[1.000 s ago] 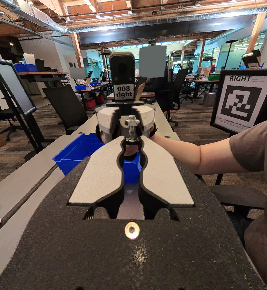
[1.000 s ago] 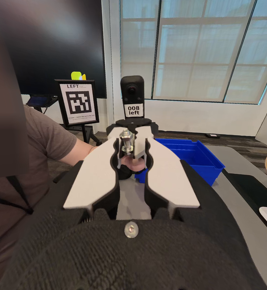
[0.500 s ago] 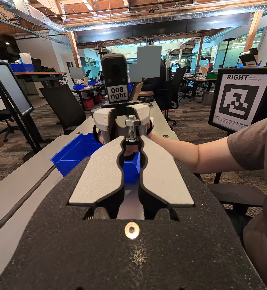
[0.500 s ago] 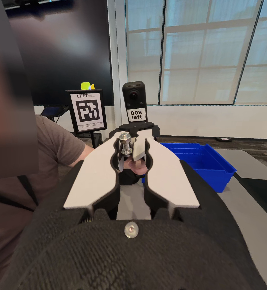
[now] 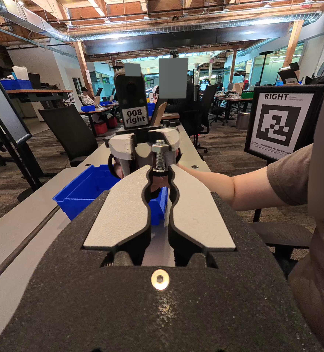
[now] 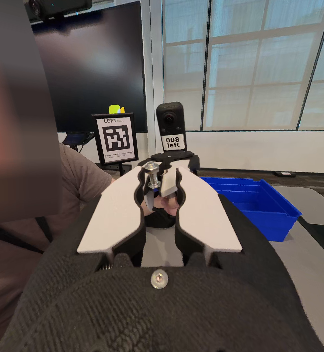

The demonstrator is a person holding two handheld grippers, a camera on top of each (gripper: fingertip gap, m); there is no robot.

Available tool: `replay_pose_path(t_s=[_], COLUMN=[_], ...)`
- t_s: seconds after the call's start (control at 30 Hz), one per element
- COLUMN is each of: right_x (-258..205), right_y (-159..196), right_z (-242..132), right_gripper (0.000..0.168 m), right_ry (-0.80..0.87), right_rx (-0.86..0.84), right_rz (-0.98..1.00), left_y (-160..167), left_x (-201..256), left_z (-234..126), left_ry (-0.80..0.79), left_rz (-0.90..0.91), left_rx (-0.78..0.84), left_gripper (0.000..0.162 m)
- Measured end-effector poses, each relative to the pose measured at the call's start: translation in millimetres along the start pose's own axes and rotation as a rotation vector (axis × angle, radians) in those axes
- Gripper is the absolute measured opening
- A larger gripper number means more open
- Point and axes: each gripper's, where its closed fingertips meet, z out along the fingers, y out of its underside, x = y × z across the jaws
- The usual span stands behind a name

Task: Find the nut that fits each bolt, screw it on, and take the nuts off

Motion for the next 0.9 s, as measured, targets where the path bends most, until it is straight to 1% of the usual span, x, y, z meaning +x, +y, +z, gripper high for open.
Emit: replay_pose_path(t_s=[0.1, 0.17, 0.3, 0.4, 0.63, 0.77, 0.9], right_x=[9.2, 7.3, -7.7, -3.8, 7.9, -5.7, -5.1], right_y=[-4.5, -6.1, -7.8, -0.6, -5.4, -9.9, -1.0], right_z=[-9.3, -10.7, -0.3, 4.5, -10.8, -3.5, 4.3], right_gripper=[0.03, 0.03, 0.03, 0.03, 0.029, 0.03, 0.03], right_ry=[0.029, 0.012, -0.038, -0.002, 0.012, -0.039, -0.017], right_rx=[0.036, 0.044, 0.036, -0.005, 0.041, 0.051, 0.0], right_rz=[0.025, 0.034, 0.01, -0.01, 0.039, 0.025, 0.0], left_y=[-3.7, -3.2, -0.4, 0.2, -4.2, -1.3, -0.2], left_x=[0.7, -1.8, -2.8, -0.5, -1.0, -1.7, 1.3], left_z=[-2.1, -2.7, -1.4, 0.0, -3.2, -1.5, 0.5], left_ry=[0.008, -0.005, -0.002, 0.006, 0.0, 0.005, 0.014], left_rz=[-0.008, -0.006, -0.019, -0.015, -0.012, -0.023, -0.018], left_rx=[0.014, 0.012, 0.006, 0.004, 0.016, 0.011, 0.006], left_gripper=[0.014, 0.014, 0.014, 0.014, 0.014, 0.014, 0.014])
